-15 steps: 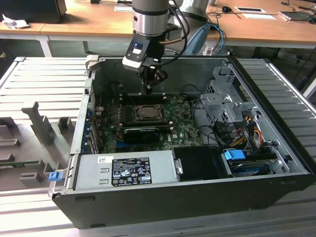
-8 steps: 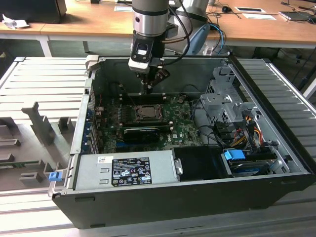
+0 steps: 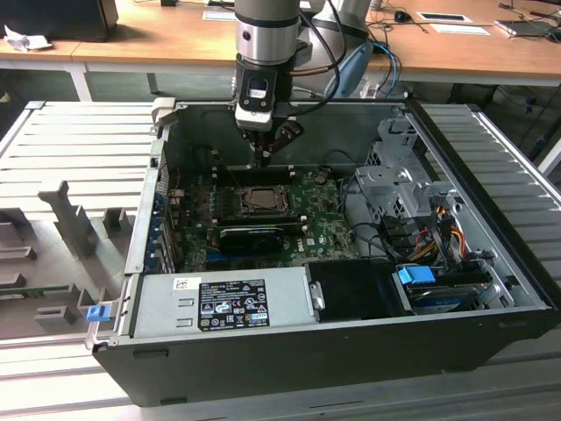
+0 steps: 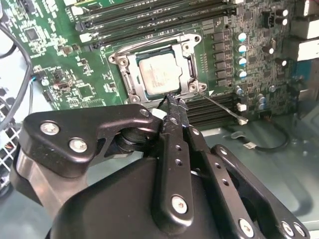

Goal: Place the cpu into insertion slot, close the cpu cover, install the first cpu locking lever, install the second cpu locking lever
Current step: 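Install the first cpu locking lever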

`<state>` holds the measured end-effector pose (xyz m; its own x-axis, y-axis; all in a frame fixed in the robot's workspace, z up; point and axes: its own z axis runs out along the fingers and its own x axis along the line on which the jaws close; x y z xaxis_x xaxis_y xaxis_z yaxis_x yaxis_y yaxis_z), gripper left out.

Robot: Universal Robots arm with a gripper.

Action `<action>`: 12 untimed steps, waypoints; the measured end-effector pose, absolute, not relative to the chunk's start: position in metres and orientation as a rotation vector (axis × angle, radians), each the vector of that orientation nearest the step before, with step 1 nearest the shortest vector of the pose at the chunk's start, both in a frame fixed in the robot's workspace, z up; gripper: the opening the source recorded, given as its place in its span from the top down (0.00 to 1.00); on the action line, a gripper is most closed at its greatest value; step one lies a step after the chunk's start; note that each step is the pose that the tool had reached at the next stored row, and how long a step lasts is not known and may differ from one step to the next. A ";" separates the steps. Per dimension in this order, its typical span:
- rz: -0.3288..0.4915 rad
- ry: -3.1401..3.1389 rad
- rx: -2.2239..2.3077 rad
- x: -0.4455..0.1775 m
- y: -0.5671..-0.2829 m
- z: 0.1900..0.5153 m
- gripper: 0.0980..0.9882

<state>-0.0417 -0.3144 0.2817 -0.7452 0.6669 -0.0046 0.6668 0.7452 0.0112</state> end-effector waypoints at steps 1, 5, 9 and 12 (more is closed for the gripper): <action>0.014 2.932 1.104 -0.042 -0.314 0.282 0.99; 0.014 2.957 1.037 -0.042 -0.314 0.282 0.99; 0.015 2.989 0.942 -0.042 -0.314 0.282 0.99; 0.015 3.009 0.876 -0.042 -0.314 0.282 0.99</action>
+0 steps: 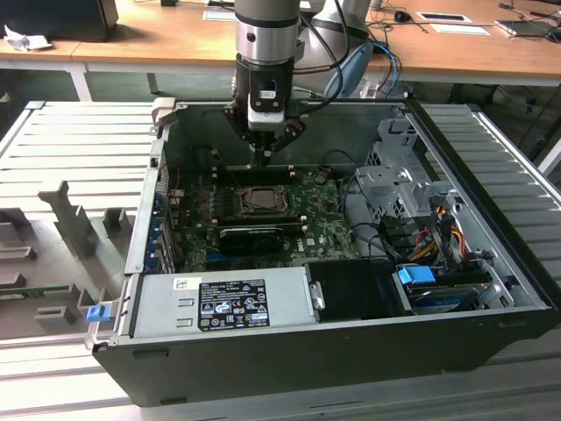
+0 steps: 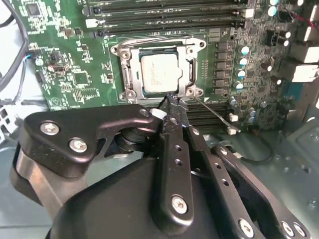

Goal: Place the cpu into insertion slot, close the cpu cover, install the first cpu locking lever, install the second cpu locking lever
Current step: 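Install the first cpu locking lever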

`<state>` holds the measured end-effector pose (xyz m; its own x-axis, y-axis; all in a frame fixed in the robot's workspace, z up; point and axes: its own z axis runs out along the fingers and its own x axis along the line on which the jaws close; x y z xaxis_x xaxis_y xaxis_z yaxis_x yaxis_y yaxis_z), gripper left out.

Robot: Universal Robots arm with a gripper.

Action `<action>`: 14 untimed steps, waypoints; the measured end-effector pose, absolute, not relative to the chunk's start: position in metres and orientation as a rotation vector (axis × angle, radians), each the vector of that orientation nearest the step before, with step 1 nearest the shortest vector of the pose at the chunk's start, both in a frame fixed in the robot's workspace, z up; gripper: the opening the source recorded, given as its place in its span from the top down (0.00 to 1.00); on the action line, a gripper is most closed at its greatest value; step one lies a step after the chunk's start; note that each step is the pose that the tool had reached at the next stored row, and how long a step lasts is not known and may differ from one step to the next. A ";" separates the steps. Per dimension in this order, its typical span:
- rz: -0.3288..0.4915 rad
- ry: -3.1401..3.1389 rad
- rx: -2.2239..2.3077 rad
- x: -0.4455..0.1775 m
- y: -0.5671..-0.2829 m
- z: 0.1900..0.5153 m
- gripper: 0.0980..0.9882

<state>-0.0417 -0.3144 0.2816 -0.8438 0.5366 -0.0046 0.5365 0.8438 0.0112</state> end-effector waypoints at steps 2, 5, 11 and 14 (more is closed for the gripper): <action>0.015 3.021 0.835 -0.042 -0.314 0.282 0.99; 0.015 3.047 0.736 -0.042 -0.314 0.281 0.99; 0.016 3.088 0.543 -0.042 -0.314 0.281 0.99; 0.016 3.107 0.423 -0.042 -0.314 0.280 0.99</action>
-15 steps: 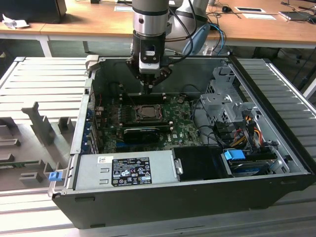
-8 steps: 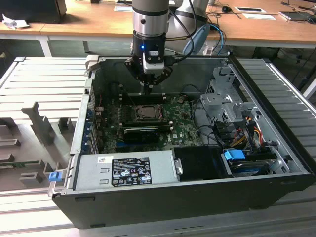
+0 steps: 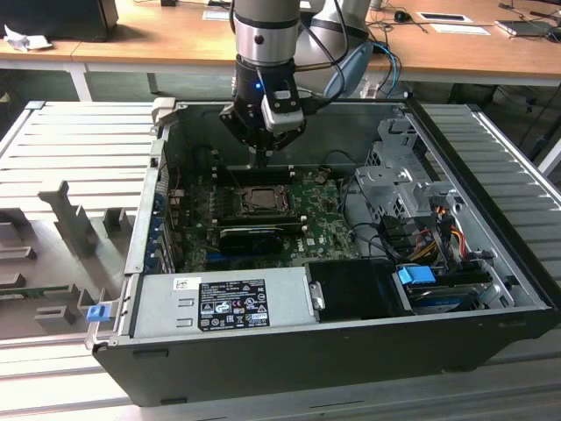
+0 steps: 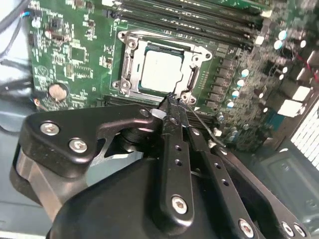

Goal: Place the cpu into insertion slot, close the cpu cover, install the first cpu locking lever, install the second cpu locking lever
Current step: 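Install the first cpu locking lever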

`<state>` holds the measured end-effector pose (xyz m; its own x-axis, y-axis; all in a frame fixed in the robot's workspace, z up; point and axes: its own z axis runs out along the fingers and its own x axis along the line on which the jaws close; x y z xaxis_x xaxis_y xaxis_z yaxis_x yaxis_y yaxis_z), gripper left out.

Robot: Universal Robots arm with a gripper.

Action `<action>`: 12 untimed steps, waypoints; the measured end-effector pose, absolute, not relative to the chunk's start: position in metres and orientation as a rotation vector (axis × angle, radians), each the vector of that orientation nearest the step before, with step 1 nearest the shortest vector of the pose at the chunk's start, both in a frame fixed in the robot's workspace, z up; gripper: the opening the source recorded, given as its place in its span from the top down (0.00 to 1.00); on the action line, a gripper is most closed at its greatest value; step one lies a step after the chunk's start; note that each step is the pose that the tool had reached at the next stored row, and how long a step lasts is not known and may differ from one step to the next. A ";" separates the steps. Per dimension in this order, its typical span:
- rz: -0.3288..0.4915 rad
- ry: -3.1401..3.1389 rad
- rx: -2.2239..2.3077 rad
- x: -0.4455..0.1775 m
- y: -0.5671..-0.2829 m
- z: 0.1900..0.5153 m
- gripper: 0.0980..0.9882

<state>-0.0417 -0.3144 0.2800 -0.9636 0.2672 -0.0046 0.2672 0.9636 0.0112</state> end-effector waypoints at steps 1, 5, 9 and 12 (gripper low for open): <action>0.016 3.113 0.378 -0.042 -0.314 0.280 0.99; 0.017 3.128 0.227 -0.042 -0.314 0.279 0.99; 0.017 3.136 0.081 -0.042 -0.314 0.277 0.99; 0.020 3.137 -0.028 -0.042 -0.314 0.276 0.99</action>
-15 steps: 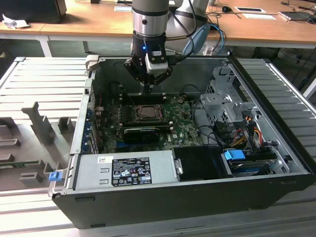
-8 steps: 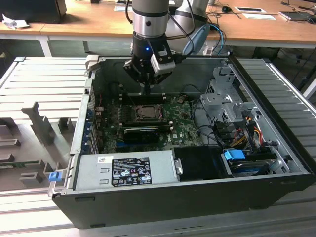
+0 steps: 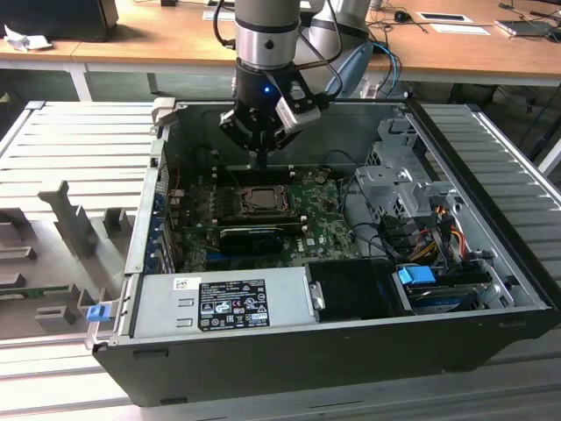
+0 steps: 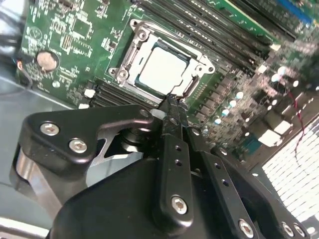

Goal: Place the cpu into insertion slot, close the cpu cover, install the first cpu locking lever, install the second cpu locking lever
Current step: 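Install the first cpu locking lever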

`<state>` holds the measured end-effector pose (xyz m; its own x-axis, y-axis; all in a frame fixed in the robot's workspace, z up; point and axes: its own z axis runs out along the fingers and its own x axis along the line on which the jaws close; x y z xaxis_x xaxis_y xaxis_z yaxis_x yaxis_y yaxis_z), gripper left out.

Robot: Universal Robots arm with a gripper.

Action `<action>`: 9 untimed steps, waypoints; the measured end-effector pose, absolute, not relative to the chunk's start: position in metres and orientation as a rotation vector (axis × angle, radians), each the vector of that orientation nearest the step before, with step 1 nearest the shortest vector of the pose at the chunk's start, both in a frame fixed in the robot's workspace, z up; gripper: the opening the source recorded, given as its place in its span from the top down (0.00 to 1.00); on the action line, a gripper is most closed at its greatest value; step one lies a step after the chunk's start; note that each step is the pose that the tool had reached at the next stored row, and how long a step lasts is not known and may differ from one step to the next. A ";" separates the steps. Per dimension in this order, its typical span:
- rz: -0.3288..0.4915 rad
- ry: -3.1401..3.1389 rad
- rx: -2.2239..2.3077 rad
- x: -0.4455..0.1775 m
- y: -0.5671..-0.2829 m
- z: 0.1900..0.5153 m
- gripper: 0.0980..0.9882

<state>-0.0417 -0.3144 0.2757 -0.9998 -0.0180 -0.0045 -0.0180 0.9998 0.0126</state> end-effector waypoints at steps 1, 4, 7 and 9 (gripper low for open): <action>0.025 3.137 -0.044 -0.042 -0.314 0.275 0.99; 0.031 3.137 -0.047 -0.052 -0.314 0.274 0.99; 0.032 3.136 -0.047 -0.064 -0.314 0.272 0.99; 0.033 3.137 -0.047 -0.067 -0.314 0.269 0.99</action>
<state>-0.0673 -0.3144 0.2692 -0.9995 -0.0300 -0.0048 -0.0301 0.9993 0.0208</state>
